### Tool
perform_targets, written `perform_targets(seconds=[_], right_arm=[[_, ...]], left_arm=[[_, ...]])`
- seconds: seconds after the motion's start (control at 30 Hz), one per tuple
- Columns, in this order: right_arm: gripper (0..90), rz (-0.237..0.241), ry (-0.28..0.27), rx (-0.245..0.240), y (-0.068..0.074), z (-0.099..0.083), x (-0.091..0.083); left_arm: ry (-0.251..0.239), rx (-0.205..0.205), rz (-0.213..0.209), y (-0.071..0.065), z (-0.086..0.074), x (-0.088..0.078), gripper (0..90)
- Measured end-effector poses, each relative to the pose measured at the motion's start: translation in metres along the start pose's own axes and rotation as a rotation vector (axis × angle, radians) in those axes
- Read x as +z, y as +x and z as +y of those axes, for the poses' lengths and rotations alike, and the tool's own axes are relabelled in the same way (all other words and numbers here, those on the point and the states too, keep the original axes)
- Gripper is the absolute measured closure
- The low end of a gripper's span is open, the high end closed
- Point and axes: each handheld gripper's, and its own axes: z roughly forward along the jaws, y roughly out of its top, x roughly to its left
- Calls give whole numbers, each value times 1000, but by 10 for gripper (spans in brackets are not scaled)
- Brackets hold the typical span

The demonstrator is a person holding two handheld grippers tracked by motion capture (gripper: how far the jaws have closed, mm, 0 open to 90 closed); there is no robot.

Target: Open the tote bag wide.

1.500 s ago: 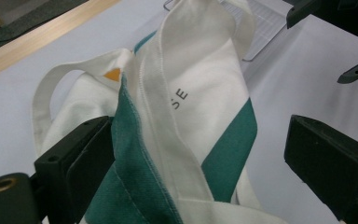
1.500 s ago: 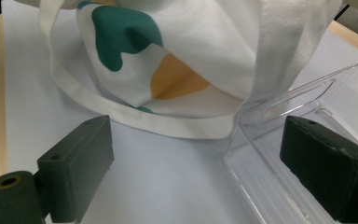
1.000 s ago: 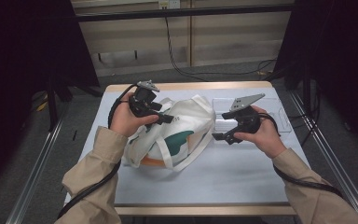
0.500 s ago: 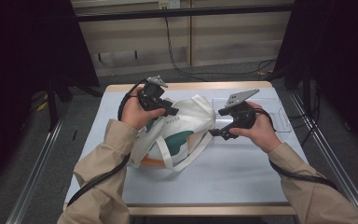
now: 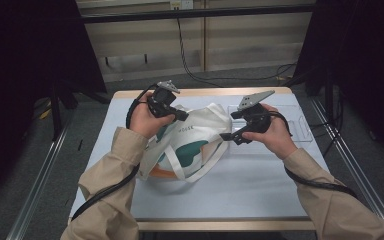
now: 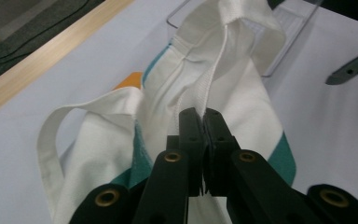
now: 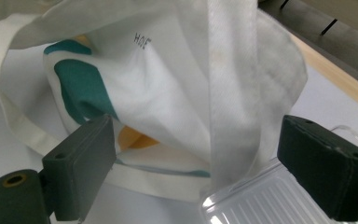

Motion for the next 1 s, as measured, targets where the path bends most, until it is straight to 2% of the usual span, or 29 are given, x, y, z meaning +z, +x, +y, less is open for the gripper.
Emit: perform_targets(seconds=[0.03,0.1,0.23,0.27,0.33,0.37,0.4,0.5,0.6,0.67,0.7,0.73,0.77,0.8,0.83,0.87,0.9,0.93,1.0], right_arm=[[109,-4,-4,-5,0,4,1],[113,-9,-8,-9,-1,6,1],[121,-20,-12,-23,-1,11,5],[121,-23,-13,-25,0,12,5],[127,-24,-20,-25,-1,13,5],[126,-31,-27,-32,-1,14,5],[125,-33,-27,-30,-1,14,4],[122,-35,-30,-39,-1,15,4],[124,-35,-34,-70,3,18,7],[119,-24,-33,-71,4,18,9],[136,-39,-19,-93,6,18,14],[136,-39,-19,-93,6,18,14],[189,-51,-8,-120,8,18,18],[247,-51,-13,-120,8,17,19],[247,-51,-13,-120,8,17,19],[327,-43,-12,-129,8,17,22],[327,-43,-12,-129,8,17,22],[454,-2,13,-138,10,17,26],[522,-24,16,-161,13,17,27]], left_arm=[[-7,-5,-14,-2,0,0,888],[5,23,-29,-6,1,-1,889],[11,45,-63,-12,1,-3,890],[-3,45,-72,-14,0,-2,890],[16,62,-81,-16,0,-3,890],[-1,38,-90,-19,-1,-1,890],[11,53,-98,-19,-1,-2,891],[13,52,-122,-22,-1,2,891],[20,52,-150,-27,-2,8,891],[32,62,-162,-31,-1,11,891],[44,72,-174,-32,-1,12,891],[40,60,-183,-33,-2,14,891],[38,59,-194,-34,-3,16,891],[38,59,-194,-34,-3,16,891],[36,56,-200,-34,-3,16,891],[38,56,-201,-33,-4,16,891],[38,56,-201,-33,-4,16,891],[37,52,-200,-33,-5,16,891],[32,45,-195,-31,-6,14,891]])
